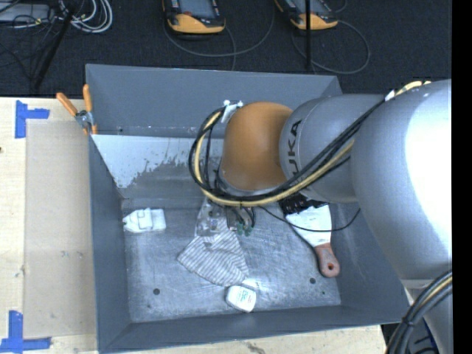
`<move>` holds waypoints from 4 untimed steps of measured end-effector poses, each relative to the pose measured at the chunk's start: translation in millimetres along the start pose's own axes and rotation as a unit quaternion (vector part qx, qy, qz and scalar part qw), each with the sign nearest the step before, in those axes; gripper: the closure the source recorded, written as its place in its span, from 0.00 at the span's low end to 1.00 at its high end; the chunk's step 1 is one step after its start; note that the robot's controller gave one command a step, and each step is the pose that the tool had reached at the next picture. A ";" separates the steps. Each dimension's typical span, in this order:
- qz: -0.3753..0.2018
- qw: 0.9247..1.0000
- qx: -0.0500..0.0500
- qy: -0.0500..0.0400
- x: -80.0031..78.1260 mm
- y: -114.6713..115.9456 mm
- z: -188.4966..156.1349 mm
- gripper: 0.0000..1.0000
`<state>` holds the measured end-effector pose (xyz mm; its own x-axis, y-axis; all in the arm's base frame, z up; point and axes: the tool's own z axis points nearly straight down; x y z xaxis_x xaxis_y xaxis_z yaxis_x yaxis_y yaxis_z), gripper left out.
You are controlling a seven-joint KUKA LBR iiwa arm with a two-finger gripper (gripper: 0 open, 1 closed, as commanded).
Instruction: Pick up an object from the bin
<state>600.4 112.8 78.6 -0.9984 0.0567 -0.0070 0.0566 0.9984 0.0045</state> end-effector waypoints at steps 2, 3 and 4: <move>-0.021 1.000 0.002 0.003 5.3 -5.6 -103.8 1.00; -0.020 1.000 0.002 0.003 5.3 -6.0 -103.7 0.00; -0.020 1.000 0.002 0.003 5.3 -6.1 -103.7 0.00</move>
Offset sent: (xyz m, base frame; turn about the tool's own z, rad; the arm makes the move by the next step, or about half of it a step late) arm -0.0068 -0.0061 0.1039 -0.0435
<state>594.0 106.5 182.2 -0.9999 0.0166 -0.0005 0.0166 0.9999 0.0006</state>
